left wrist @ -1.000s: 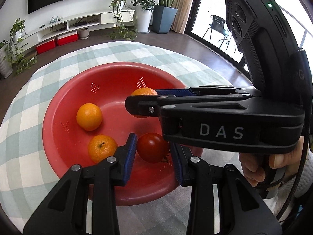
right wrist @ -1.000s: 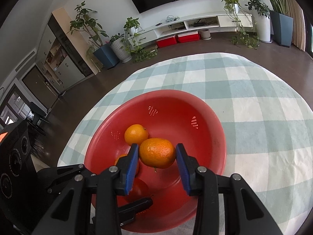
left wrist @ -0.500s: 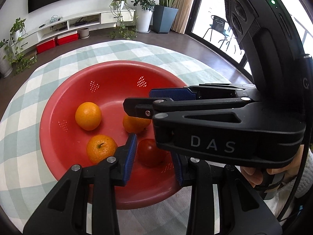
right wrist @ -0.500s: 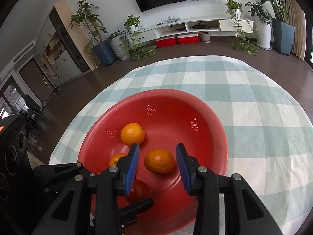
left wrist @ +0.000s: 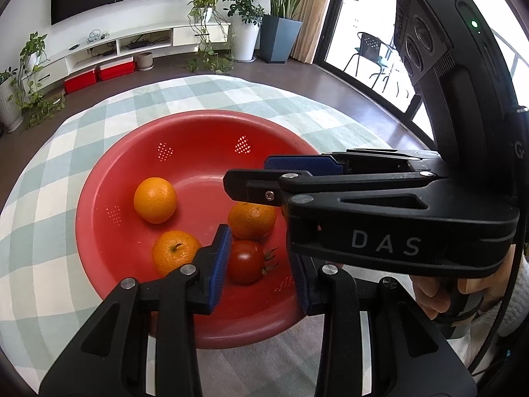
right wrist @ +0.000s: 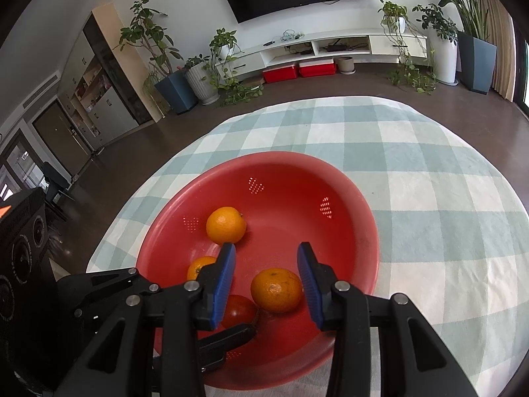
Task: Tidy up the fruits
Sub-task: 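Withdraw both open tools from the bowl back toward the remaining fruit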
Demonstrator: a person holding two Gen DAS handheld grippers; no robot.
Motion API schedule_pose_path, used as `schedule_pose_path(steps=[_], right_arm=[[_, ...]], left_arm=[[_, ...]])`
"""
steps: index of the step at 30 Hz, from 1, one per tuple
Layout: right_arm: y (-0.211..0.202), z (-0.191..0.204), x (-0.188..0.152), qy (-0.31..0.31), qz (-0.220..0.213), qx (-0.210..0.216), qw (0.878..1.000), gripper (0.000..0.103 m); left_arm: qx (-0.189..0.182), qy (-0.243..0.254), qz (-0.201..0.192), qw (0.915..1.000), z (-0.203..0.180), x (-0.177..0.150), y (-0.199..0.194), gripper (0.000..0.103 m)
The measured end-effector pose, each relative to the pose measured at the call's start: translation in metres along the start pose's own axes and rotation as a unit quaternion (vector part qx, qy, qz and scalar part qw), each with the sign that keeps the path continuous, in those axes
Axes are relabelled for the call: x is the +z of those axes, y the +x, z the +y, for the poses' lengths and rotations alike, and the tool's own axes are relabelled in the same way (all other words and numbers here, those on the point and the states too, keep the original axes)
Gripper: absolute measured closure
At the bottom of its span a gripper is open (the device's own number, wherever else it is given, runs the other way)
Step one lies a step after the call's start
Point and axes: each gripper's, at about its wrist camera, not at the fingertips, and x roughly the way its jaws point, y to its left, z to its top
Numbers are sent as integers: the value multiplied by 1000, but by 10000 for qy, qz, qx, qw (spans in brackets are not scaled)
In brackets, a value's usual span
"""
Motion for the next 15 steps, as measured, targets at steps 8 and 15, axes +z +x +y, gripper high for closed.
schedule_pose_path(steps=[8,15], right_arm=[[-22,3,-6,47,-168,70,9998,60],[-50,7,-22,124,-352,126,9992,60]], left_arm=[[34,-63,-175,9998,0,-10,-19,70],[44,-190,-332,9993,0,-27,-45,70]])
